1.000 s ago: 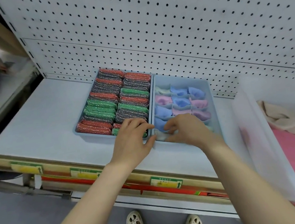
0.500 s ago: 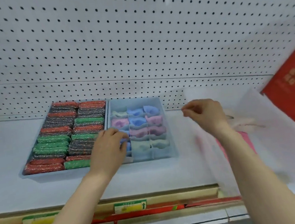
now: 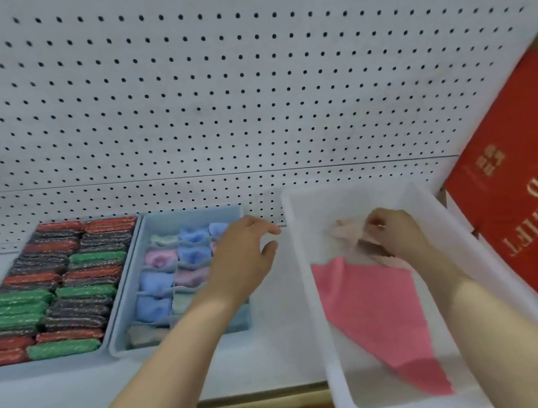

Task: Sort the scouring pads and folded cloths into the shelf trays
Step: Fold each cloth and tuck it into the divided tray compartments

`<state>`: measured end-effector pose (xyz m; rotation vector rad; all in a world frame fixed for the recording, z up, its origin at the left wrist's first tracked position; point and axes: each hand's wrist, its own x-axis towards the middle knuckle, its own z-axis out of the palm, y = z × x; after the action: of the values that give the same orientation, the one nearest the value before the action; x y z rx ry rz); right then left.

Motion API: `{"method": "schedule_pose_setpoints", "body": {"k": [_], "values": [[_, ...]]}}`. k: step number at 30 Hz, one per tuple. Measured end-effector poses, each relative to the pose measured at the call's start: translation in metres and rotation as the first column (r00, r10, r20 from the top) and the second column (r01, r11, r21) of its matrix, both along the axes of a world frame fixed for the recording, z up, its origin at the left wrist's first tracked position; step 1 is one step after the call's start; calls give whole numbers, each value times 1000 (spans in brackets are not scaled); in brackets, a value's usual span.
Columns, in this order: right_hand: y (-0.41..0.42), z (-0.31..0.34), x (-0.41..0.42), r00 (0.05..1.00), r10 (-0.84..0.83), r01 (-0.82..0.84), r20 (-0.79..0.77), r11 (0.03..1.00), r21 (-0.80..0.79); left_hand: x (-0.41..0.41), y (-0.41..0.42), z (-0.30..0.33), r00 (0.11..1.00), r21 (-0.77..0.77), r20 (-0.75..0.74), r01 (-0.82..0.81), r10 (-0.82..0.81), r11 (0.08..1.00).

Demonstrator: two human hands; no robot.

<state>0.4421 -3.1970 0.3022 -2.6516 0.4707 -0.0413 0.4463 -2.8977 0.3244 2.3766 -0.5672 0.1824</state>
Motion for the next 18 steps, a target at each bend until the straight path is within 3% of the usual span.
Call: {"method": "schedule_pose_setpoints", "body": {"k": [3, 5, 10, 12, 15, 18], "values": [[2, 39, 7, 978, 63, -125, 197, 939, 321, 5, -25, 17, 999, -89, 5, 44, -44, 995], [10, 71, 9, 946, 154, -266, 285, 870, 415, 7, -43, 36, 996, -162, -3, 87, -89, 983], [38, 137, 9, 840, 348, -521, 415, 731, 441, 19, -71, 88, 975, -229, -161, 112, -151, 967], [42, 153, 9, 827, 305, -519, 473, 739, 430, 26, -64, 101, 982, -244, -147, 79, -118, 966], [37, 161, 7, 840, 189, -454, 508, 758, 469, 30, -43, 111, 982, -394, -174, -7, -67, 919], [43, 161, 1, 847, 349, -518, 400, 709, 479, 26, -29, 124, 985, -501, -144, 9, -93, 865]]}}
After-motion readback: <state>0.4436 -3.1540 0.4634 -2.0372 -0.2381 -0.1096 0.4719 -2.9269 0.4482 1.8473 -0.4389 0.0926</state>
